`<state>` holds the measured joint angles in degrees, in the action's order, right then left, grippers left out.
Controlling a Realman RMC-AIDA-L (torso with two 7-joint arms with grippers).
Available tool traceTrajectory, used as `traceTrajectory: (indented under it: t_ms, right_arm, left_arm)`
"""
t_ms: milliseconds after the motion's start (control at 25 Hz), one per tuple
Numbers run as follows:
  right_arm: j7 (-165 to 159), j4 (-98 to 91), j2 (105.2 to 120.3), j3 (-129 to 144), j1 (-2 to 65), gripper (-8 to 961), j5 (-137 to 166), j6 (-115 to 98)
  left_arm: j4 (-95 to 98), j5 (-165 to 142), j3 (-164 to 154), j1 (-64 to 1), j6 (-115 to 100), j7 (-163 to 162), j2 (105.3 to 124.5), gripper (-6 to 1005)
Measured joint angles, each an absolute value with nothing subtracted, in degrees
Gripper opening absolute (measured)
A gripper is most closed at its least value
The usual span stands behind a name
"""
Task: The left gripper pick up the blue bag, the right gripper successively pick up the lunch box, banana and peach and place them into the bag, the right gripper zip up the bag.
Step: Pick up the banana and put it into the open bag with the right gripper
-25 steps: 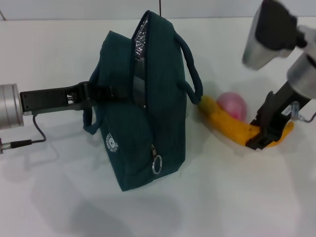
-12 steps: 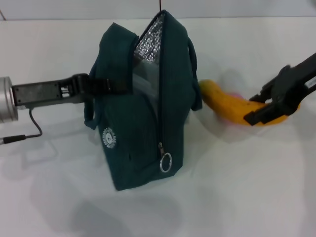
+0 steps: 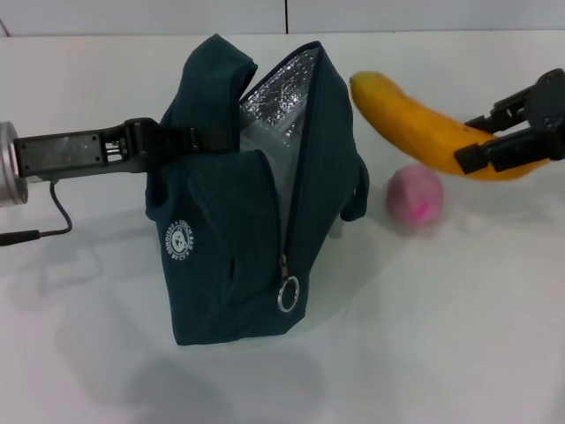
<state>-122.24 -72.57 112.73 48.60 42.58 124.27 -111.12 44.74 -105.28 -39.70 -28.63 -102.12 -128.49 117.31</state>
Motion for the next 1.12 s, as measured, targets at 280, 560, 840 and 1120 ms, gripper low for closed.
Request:
traceTrajectory:
  t_ms: [280,560,840,1120]
  right_arm:
    - [-121.3,-73.3,112.36,46.2,40.4,456,118.4,-114.0]
    - [-120.8,-72.8,112.57,43.6,40.0,456,109.1,-120.4]
    - [-121.1,-69.3,113.42,46.0,40.5,455,107.2,-122.2]
    - [-121.2,-67.3,113.79,48.3,40.5,455,107.7,-122.0]
  left_arm:
    - [44.7,-105.3,-39.7,-28.7,-102.6,-128.5,117.43,52]
    - [44.7,-105.3,-39.8,-29.1,-105.0,-128.5,117.95,52]
    - [44.7,-105.3,-40.5,-29.2,-105.2,-128.3,118.22,52]
    - [44.7,-105.2,-40.5,-29.0,-105.2,-127.9,118.23,52]
